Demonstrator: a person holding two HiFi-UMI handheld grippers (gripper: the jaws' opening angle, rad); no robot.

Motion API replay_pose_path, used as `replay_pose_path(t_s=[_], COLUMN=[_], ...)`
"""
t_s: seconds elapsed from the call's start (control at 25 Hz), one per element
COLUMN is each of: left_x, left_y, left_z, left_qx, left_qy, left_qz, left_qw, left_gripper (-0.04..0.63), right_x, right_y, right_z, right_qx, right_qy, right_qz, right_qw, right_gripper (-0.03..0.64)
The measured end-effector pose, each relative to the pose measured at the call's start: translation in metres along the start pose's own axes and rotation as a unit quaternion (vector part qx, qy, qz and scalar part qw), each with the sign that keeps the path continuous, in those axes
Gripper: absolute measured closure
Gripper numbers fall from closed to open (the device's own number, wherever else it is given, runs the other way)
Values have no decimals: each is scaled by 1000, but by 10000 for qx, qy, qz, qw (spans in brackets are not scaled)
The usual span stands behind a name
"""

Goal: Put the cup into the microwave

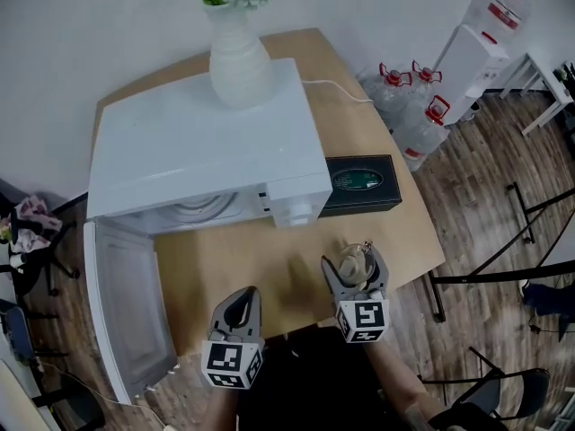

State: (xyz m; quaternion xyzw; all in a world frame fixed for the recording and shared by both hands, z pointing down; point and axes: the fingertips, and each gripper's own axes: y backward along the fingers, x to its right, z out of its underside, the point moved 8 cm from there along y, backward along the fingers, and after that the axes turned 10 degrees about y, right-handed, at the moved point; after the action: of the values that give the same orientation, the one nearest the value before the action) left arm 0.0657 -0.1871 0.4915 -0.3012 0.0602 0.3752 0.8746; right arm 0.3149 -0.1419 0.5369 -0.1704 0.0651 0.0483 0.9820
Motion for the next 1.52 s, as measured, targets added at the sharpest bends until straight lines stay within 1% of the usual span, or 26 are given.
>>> replay_pose_path(t_s=[0.28,0.44,0.8,1.08,1.28,1.52], left_x=[-27,-41,-64,-77,-83,-87], left_y=[27,44,73,86,92,100], left_z=[0,-3,-12,-10,-12,-12], left_qx=[56,132,373,498,643,650], left_qy=[20,76,227,345,333,300], left_qz=[-44,-135,-363,-519,-585,-703], left_qw=[10000,9998,9984,9968,9957,9950], left_gripper=[591,591,591,591,591,591], right_x=[-36,-58,-107,-136,-156,-177], right_y=[4,5,-7,-22,-34,-54], right_z=[-17,-27,-53,-72,-82,-98], right_qx=[30,46,137,301,344,388], right_qy=[100,115,178,362,431,577], right_qz=[-123,-280,-785,-1177,-1442,-1832], right_qw=[9999,9995,9967,9919,9880,9806], right_gripper=[210,210,210,210,210,210])
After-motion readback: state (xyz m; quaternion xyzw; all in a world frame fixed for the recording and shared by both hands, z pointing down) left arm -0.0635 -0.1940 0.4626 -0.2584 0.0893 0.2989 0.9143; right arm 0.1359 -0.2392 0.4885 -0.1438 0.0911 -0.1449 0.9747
